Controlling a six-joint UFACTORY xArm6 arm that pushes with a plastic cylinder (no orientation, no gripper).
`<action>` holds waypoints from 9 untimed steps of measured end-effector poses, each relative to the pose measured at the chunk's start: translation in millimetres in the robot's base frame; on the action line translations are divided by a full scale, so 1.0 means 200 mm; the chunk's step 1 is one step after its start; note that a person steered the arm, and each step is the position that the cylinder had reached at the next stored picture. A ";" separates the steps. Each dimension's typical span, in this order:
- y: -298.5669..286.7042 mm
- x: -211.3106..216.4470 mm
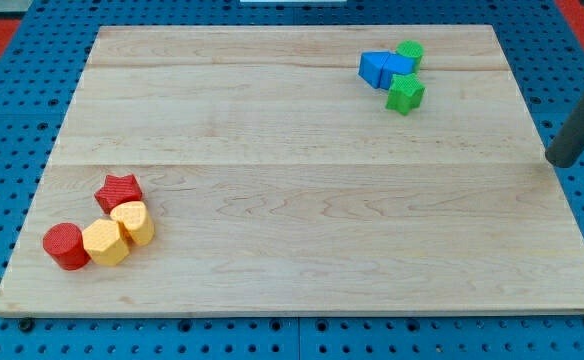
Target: Place the arm towards the bottom right of the yellow heart
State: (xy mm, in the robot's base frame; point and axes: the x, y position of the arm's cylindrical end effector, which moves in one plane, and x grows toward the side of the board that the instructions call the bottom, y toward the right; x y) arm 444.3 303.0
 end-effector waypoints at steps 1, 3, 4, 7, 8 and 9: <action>0.00 0.00; -0.04 -0.19; -0.12 -0.28; -0.20 0.87; -0.28 0.87; -0.84 0.87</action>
State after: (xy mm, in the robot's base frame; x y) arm 618.0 135.7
